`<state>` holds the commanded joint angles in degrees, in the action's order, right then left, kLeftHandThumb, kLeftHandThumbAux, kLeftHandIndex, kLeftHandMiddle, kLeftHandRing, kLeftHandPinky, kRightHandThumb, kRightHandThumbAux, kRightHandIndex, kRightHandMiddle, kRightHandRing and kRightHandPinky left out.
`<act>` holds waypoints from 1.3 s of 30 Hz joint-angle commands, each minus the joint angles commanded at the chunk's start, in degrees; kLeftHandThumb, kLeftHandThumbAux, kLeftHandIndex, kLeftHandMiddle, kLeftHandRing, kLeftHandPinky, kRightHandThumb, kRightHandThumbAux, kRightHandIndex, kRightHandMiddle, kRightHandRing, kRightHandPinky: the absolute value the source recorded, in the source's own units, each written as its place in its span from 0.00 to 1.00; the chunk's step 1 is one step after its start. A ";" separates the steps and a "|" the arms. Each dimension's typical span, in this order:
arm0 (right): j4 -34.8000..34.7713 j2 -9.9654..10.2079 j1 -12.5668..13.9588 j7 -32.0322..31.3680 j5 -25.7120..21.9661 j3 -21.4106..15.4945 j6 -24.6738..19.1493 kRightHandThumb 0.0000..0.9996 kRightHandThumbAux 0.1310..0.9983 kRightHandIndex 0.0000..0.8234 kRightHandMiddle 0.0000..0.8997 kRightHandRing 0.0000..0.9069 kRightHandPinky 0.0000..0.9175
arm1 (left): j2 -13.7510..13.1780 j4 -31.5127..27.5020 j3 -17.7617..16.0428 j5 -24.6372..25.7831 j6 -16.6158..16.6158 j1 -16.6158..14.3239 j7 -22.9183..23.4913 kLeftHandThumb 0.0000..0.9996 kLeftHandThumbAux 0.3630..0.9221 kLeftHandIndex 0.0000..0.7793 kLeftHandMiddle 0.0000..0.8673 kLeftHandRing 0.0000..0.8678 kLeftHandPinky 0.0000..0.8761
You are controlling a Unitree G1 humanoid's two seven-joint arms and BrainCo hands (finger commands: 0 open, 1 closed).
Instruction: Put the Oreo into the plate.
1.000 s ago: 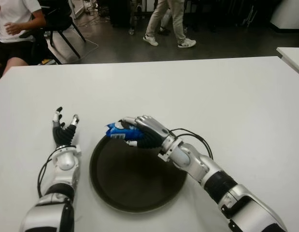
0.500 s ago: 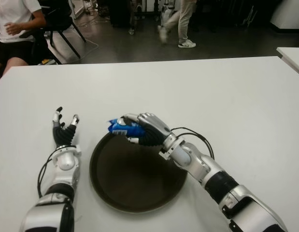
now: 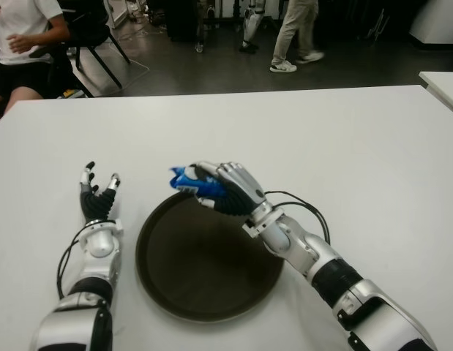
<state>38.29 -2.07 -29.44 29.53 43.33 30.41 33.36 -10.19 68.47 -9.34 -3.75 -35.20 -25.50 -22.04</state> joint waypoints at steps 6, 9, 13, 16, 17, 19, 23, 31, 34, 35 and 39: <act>1.23 -1.01 -1.45 -0.82 1.01 1.42 0.18 0.32 0.54 0.11 0.15 0.15 0.11 | -0.12 0.07 0.14 -0.19 0.02 -0.01 -0.04 0.35 0.44 0.07 0.08 0.05 0.05; 0.97 -1.92 -2.37 -3.92 2.22 2.62 -1.56 0.17 0.48 0.04 0.06 0.06 0.04 | -0.18 0.15 0.25 -0.39 0.03 -0.07 -0.39 0.35 0.42 0.07 0.08 0.05 0.05; 0.69 -2.26 -2.90 -6.66 2.51 3.29 -3.14 0.05 0.40 0.01 0.02 0.01 0.01 | -0.19 0.09 0.32 -0.53 -0.13 -0.07 -0.66 0.35 0.41 0.08 0.09 0.06 0.06; 0.72 -2.12 -3.04 -7.99 1.93 3.42 -3.84 0.02 0.37 0.00 0.00 0.00 0.00 | -0.20 0.04 0.35 -0.54 -0.29 -0.04 -0.78 0.35 0.43 0.08 0.09 0.06 0.06; 0.69 -2.03 -2.97 -8.34 1.69 3.36 -4.03 0.01 0.36 0.00 0.00 0.00 0.00 | -0.23 0.08 0.35 -0.52 -0.32 -0.02 -0.77 0.36 0.43 0.08 0.09 0.07 0.07; 0.48 -1.94 -2.83 -8.82 1.61 3.30 -4.62 0.00 0.35 0.00 0.00 0.00 0.00 | -0.30 0.16 0.40 -0.53 -0.37 -0.01 -0.77 0.36 0.44 0.08 0.09 0.07 0.07; -0.02 -2.05 -2.73 -9.21 2.06 3.36 -5.70 0.00 0.34 0.00 0.00 0.00 0.00 | -0.36 0.28 0.57 -0.58 -0.37 -0.07 -0.80 0.36 0.44 0.07 0.08 0.05 0.06; -0.87 -2.13 -2.73 -9.60 2.85 3.64 -9.16 0.00 0.38 0.00 0.00 0.00 0.00 | -0.44 0.51 0.69 -0.50 -0.06 -0.12 -0.72 0.35 0.45 0.06 0.07 0.05 0.05; -0.89 -2.04 -2.71 -9.60 2.64 3.69 -9.72 0.00 0.39 0.00 0.00 0.00 0.00 | -0.43 0.51 0.71 -0.46 -0.01 -0.11 -0.65 0.34 0.44 0.05 0.07 0.04 0.04; -0.54 -1.85 -2.77 -9.28 2.53 3.64 -9.88 0.00 0.39 0.00 0.00 0.00 0.00 | -0.41 0.53 0.63 -0.32 -0.01 -0.08 -0.44 0.34 0.44 0.05 0.07 0.04 0.04; 0.44 -1.35 -2.91 -8.41 2.39 3.57 -10.35 0.00 0.41 0.00 0.00 0.00 0.00 | -0.35 0.51 0.46 -0.01 0.03 -0.02 -0.03 0.36 0.44 0.05 0.07 0.04 0.03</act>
<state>38.74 -3.42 -32.35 21.12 45.72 33.98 23.02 -10.54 68.99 -8.87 -3.76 -35.17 -25.52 -22.08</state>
